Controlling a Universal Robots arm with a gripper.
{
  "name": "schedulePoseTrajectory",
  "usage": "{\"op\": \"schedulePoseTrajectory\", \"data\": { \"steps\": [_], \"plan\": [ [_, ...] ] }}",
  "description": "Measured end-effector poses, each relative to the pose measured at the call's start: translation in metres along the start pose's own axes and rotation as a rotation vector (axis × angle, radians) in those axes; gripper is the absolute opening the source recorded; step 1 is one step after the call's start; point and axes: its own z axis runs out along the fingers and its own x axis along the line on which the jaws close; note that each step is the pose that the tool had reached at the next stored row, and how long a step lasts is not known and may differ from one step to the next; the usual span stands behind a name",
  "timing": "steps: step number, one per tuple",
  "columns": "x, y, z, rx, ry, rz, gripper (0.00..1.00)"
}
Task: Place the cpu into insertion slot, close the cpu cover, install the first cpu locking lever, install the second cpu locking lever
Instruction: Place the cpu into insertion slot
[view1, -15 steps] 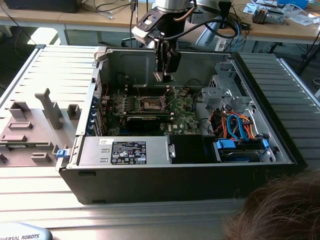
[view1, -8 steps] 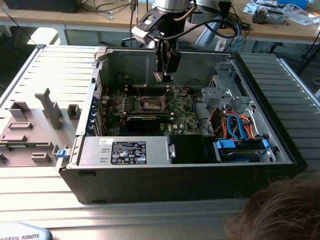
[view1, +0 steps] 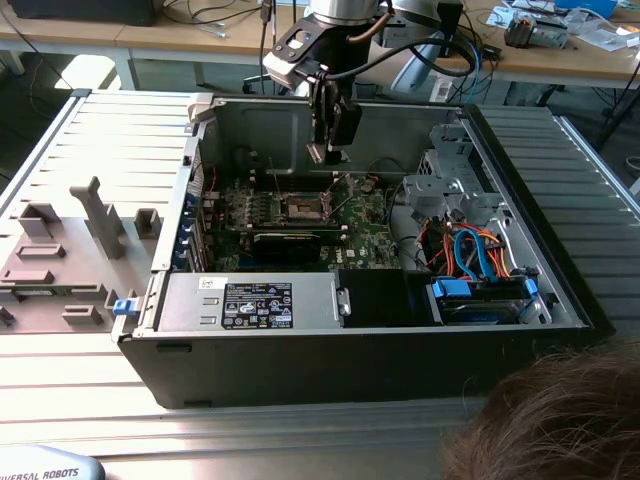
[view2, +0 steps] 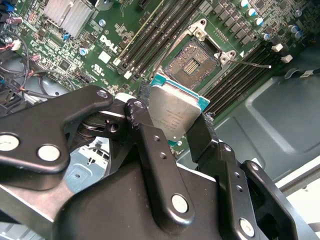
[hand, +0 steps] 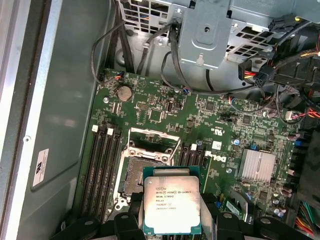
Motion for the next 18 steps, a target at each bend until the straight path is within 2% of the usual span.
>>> {"op": "schedulePoseTrajectory", "data": {
  "steps": [18],
  "plan": [
    [0.0000, 0.0000, 0.0002, 0.0015, -0.0002, 0.020, 0.54]
  ]
}}
